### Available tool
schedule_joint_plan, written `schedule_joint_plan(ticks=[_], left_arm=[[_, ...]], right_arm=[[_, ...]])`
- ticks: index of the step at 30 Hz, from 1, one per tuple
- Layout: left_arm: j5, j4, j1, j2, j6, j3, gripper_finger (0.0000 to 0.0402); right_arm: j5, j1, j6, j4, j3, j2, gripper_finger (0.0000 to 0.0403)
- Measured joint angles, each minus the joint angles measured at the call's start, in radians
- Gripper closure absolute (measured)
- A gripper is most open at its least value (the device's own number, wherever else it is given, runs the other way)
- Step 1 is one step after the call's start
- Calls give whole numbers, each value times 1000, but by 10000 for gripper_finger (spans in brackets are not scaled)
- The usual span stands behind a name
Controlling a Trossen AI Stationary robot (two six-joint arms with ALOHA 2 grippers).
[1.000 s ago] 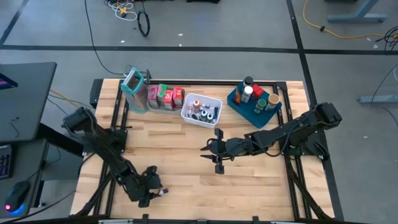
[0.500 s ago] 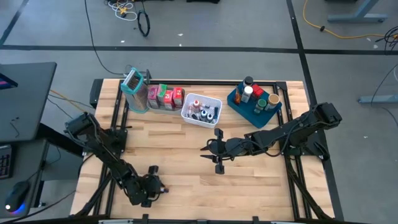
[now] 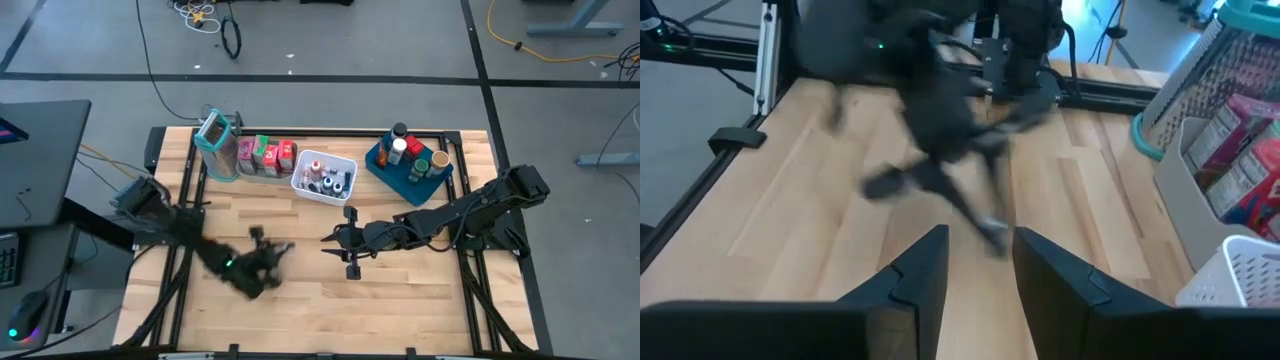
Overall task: Pick & Place Kitchen Items
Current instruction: Put the small red food coloring bottle into the white bin
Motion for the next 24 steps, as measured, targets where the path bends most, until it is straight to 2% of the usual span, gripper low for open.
schedule_joint_plan(ticks=[6,10,15,21,24], left_arm=[[4,88,298,-1,335,14,324],[37,195,448,-7,491,35,331],[109,308,544,-13,685,74,309],[114,310,616,-14,825,148,303],[165,284,667,-15,846,172,305]], right_arm=[[0,0,-18,4,0,0,279],[0,0,-21,4,0,0,279],[0,0,-20,-31,0,0,279],[0,0,16,-85,0,0,279],[0,0,57,-93,0,0,279]])
